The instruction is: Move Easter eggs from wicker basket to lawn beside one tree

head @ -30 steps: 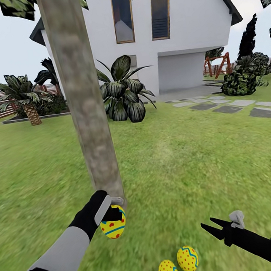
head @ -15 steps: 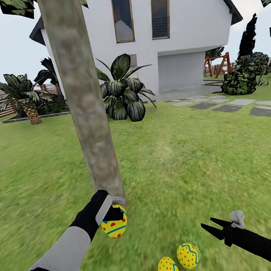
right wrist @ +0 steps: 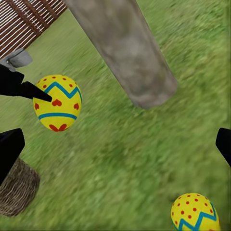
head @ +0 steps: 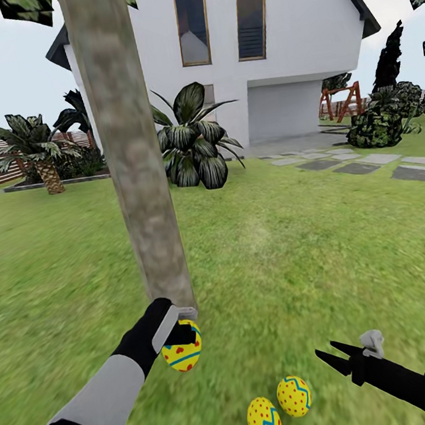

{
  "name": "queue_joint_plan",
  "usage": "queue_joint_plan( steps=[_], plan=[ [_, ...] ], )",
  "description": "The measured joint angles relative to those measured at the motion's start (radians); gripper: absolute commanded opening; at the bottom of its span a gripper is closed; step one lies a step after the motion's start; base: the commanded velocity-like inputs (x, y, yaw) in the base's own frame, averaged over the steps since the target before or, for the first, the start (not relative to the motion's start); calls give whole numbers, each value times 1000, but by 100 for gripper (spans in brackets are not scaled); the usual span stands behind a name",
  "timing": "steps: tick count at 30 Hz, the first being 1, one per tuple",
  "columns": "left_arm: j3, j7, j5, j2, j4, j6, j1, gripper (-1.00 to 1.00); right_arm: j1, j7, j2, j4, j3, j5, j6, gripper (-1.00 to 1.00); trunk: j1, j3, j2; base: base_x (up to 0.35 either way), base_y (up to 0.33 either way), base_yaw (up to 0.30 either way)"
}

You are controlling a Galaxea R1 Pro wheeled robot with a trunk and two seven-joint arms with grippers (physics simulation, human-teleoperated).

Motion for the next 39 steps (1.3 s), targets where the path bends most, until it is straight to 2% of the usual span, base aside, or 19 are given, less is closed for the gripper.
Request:
queue_joint_plan(
  steps=[15, 16, 19, 23, 25, 28, 33, 39],
  plan=[
    [0, 0, 0, 6, 6, -14, 1, -100, 0, -3, 0, 0, 1, 0, 0, 100, 58, -47, -105, 0, 0, 0],
    [0, -1, 0, 6, 8, -24, 1, -100, 0, -3, -1, 0, 1, 0, 0, 100, 61, -50, -112, 0, 0, 0],
    [1, -4, -5, 7, 21, -107, 3, -100, 0, -3, -1, 0, 0, 0, 0, 100, 73, -60, -133, 0, 0, 0],
    [2, -4, -1, 7, 42, -141, 7, -100, 0, -3, -2, 0, 0, 0, 0, 100, 88, -72, -161, 0, 0, 0],
    [2, -6, 2, 8, 50, -200, 8, -100, 0, -4, -2, 0, -1, 0, 0, 100, 96, -78, -175, 0, 0, 0],
    [5, -12, 6, 8, 121, -246, 9, -100, 0, -4, -1, 0, -1, 1, 0, 100, 107, -88, -196, 0, 0, 0],
    [7, -76, 6, 8, 181, -264, 10, -100, 0, -5, -1, 1, 0, 3, 0, 100, 127, -103, -231, 0, 0, 0],
    [8, -98, 5, 2, 233, -268, 11, -100, 0, -5, -1, 6, 0, 3, 0, 100, 150, -122, -273, 0, 0, 0]
  ],
)
